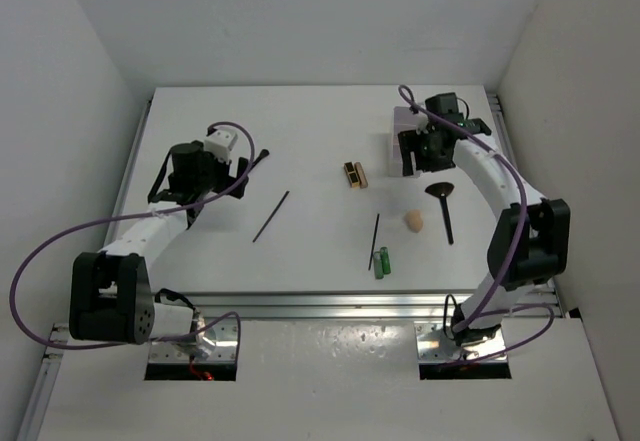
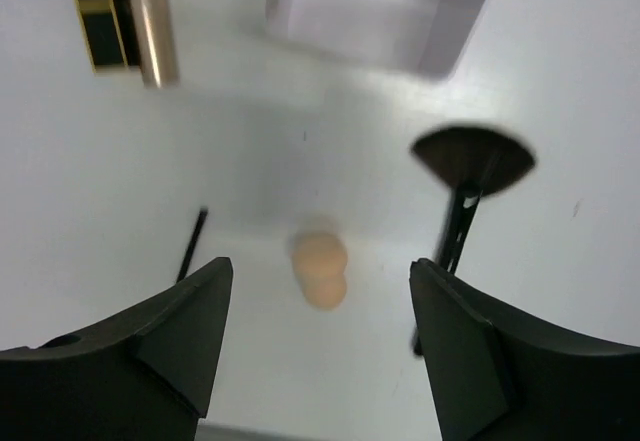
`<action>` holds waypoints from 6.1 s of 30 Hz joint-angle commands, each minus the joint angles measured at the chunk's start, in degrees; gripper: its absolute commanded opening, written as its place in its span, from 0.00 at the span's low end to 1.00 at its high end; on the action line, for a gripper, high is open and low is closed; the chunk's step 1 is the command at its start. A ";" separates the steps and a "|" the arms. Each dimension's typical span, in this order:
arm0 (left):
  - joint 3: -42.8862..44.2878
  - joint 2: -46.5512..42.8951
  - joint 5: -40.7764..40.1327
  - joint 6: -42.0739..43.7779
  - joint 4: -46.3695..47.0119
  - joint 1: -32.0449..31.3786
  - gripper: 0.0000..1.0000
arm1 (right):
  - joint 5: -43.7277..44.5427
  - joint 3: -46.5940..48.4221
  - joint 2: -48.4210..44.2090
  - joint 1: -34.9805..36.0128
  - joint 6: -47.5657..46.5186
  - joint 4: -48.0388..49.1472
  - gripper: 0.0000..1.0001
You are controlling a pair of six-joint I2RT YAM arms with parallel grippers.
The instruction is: Organize the makeup
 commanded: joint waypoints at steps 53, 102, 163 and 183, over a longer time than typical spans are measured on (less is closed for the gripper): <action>-1.36 -3.04 -3.45 -0.63 0.72 -0.07 0.99 | 5.17 -0.84 4.82 1.27 10.37 27.63 0.00; -1.36 -2.42 -3.98 0.42 -1.04 0.46 0.99 | 9.83 -0.23 14.41 2.06 -41.94 37.30 0.01; -3.56 -3.48 -2.84 0.95 0.01 0.46 0.99 | 5.01 -4.53 5.71 -5.50 1.74 26.15 0.28; -3.56 -3.48 -3.97 2.00 0.01 0.46 0.99 | 0.79 1.62 15.82 -5.41 2.45 22.29 0.12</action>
